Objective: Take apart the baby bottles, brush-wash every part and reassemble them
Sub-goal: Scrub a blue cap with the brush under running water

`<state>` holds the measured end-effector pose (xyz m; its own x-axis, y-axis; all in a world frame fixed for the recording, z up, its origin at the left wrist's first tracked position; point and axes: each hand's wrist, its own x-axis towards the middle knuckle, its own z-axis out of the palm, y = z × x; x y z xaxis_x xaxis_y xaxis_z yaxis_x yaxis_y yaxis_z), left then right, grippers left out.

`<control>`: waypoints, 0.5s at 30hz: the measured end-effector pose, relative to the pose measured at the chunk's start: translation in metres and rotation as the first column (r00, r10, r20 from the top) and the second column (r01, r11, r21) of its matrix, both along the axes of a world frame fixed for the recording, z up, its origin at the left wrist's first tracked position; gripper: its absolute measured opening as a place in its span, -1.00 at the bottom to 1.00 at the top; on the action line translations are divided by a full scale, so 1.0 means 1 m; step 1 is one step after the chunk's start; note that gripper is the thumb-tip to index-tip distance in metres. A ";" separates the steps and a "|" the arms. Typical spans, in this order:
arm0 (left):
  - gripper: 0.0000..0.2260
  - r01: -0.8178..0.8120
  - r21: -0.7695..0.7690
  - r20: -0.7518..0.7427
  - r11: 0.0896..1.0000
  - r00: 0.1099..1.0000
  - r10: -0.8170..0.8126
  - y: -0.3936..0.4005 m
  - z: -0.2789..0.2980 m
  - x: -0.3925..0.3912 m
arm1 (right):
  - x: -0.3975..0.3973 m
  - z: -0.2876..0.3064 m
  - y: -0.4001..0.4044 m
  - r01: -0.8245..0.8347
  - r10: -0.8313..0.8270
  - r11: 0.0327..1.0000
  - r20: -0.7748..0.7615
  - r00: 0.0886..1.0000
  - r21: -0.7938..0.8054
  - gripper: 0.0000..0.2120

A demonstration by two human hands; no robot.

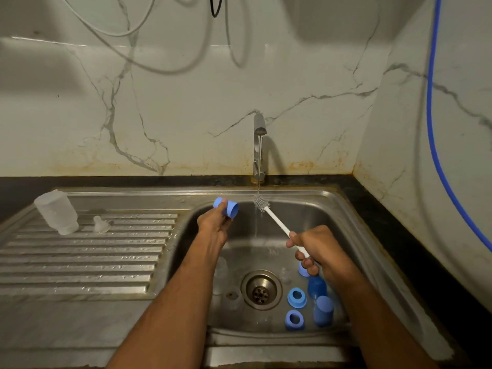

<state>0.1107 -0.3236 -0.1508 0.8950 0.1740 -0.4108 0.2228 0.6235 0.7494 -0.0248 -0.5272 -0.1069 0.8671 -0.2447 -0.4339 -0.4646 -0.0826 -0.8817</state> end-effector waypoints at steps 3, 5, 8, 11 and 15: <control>-0.67 0.077 0.070 0.016 0.995 0.997 -0.078 -0.007 0.002 -0.003 | 0.001 -0.004 0.010 -0.022 0.029 0.996 0.082 0.996 -0.081 -0.81; -0.73 0.130 0.081 0.018 0.988 0.991 -0.132 -0.013 0.006 -0.008 | 0.003 -0.010 0.021 -0.061 0.100 0.971 0.159 0.982 -0.231 -0.78; -0.73 0.173 0.092 0.020 0.981 0.984 -0.175 -0.020 0.009 -0.008 | 0.007 -0.017 0.032 -0.042 0.224 0.812 0.243 0.944 -0.582 -0.72; -0.72 0.210 0.087 0.025 0.974 0.977 -0.213 -0.024 0.008 -0.009 | 0.013 -0.019 0.035 -0.002 0.229 0.760 0.264 0.937 -0.650 -0.75; -0.67 0.108 0.005 0.031 0.994 0.994 -0.108 -0.012 0.006 0.000 | 0.010 -0.022 0.030 -0.019 0.255 0.758 0.270 0.929 -0.652 -0.70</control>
